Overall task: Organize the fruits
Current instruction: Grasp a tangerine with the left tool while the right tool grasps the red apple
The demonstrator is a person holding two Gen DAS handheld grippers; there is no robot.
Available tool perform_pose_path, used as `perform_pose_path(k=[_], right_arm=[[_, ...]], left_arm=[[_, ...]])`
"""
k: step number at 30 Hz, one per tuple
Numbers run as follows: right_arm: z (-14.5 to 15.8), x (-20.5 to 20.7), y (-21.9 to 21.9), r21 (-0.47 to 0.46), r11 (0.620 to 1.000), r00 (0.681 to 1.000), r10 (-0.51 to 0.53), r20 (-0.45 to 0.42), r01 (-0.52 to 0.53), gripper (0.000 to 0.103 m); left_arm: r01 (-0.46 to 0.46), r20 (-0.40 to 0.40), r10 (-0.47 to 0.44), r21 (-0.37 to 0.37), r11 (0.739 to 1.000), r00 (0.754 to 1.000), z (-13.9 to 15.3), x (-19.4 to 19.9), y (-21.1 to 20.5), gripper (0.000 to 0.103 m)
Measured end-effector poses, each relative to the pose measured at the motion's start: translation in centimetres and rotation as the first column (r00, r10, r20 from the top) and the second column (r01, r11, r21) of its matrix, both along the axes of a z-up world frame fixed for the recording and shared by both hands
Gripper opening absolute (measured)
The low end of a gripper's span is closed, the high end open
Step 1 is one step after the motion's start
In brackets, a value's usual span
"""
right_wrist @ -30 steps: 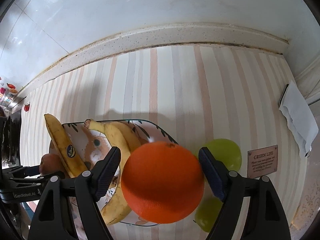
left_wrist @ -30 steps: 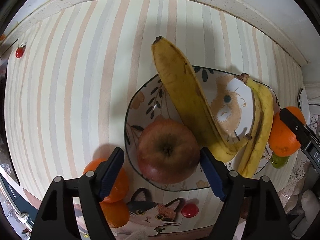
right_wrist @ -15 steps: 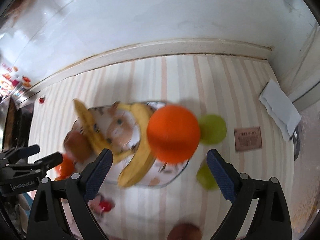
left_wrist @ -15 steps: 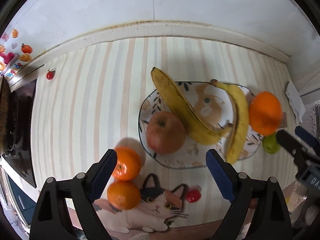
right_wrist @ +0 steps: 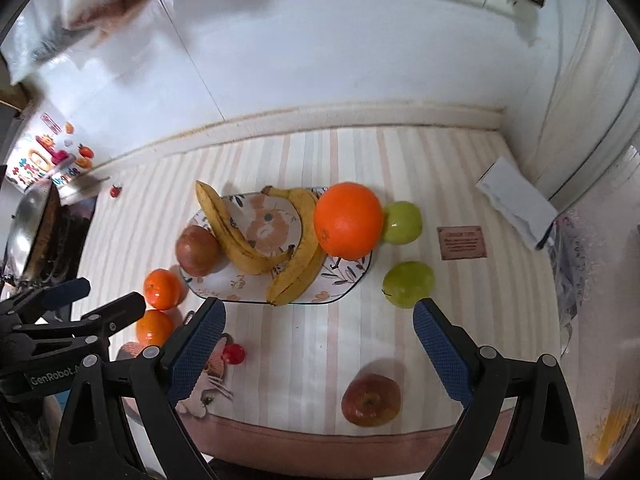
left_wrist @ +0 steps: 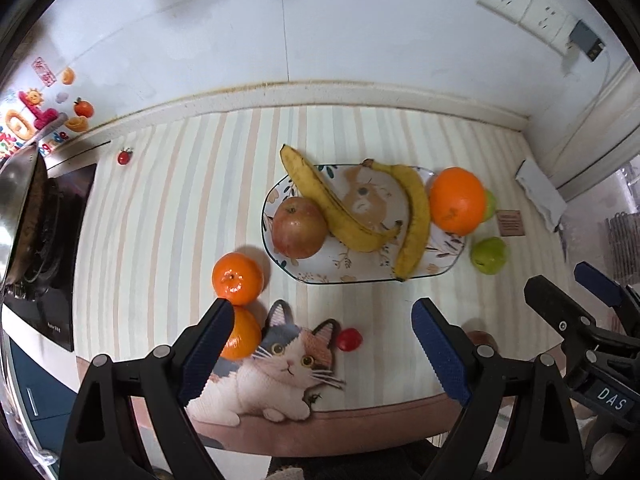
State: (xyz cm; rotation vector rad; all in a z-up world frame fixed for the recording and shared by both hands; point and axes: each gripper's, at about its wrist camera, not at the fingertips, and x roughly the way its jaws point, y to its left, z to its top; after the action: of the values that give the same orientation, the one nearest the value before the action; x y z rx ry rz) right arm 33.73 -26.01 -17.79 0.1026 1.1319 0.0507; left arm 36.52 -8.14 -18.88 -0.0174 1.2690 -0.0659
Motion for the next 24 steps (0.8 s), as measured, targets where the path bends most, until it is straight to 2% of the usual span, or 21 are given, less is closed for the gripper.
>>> perform_pose_path(k=[8, 14, 17, 20, 24], right_arm=[[3.4, -3.6, 0.0, 0.077, 0.996, 0.998, 0.030, 0.047, -0.034, 0.097], [2.9, -4.6, -1.1, 0.130, 0.990, 0.999, 0.046, 0.026, -0.049, 0.097], [0.3, -4.3, -2.6, 0.130, 0.991, 0.999, 0.037, -0.025, -0.033, 0.097], [-3.5, -4.0, -3.9, 0.127, 0.992, 0.995, 0.021, -0.101, -0.008, 0.097], [-10.2, -3.4, -5.2, 0.109, 0.993, 0.972, -0.015, -0.236, 0.042, 0.097]], left_arm=[[-0.025, 0.076, 0.027, -0.026, 0.999, 0.997, 3.1, -3.4, -0.7, 0.091], [-0.095, 0.102, 0.096, -0.018, 0.995, 0.990, 3.7, -5.3, -0.1, 0.091], [-0.149, 0.097, 0.147, 0.012, 0.989, 0.984, 2.7, -5.6, 1.0, 0.091], [-0.222, 0.056, 0.219, 0.042, 0.974, 0.974, 0.4, -5.9, 2.8, 0.091], [-0.292, -0.005, 0.294, 0.094, 0.952, 0.956, -3.6, -6.1, 5.1, 0.091]])
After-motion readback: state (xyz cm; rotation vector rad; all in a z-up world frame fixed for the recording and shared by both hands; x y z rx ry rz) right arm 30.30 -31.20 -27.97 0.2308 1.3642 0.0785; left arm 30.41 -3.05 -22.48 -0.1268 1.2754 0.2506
